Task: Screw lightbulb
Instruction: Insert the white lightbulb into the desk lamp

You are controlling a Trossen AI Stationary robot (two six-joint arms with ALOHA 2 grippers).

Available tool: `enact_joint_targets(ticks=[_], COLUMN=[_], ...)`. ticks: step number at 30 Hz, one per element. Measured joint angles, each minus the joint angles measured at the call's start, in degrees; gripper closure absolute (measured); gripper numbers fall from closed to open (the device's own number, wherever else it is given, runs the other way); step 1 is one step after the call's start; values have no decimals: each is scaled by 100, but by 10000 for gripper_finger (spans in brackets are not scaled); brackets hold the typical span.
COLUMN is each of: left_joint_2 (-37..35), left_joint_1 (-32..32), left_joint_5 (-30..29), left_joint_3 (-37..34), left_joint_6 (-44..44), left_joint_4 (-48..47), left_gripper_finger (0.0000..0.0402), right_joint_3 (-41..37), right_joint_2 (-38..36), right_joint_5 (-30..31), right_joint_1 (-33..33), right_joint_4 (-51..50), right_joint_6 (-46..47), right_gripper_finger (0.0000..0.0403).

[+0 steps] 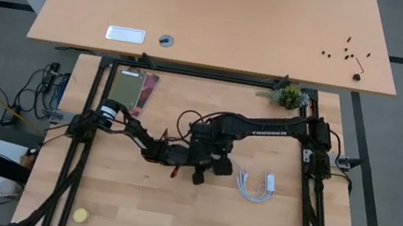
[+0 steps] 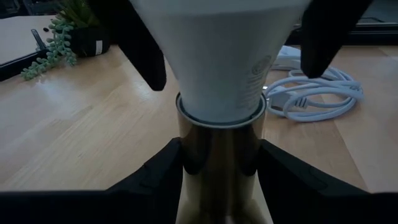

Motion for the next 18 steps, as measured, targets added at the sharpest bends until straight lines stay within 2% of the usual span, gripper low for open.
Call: enact_joint_targets(ticks=[4, 7, 11, 15, 18], left_joint_2=[0, 0, 0, 0, 0], left_joint_1=[0, 0, 0, 0, 0], left_joint_5=[1, 1, -16, -16, -14], left_joint_3=[0, 0, 0, 0, 0], left_joint_6=[0, 0, -1, 0, 2], left_joint_4=[0, 0, 0, 0, 2], left_gripper_finger=[215, 215, 215, 215, 215], right_joint_3=[0, 0, 0, 0, 0], right_joint_2=[0, 0, 0, 0, 0], right_joint_5=[237, 628, 1011, 1054, 1074], right_joint_1=[84, 203, 292, 314, 314], right_joint_4=[13, 48, 97, 94, 92], right_joint_6=[-1007, -1297, -1305, -1222, -758], right_gripper_finger=[106, 111, 130, 146, 144])
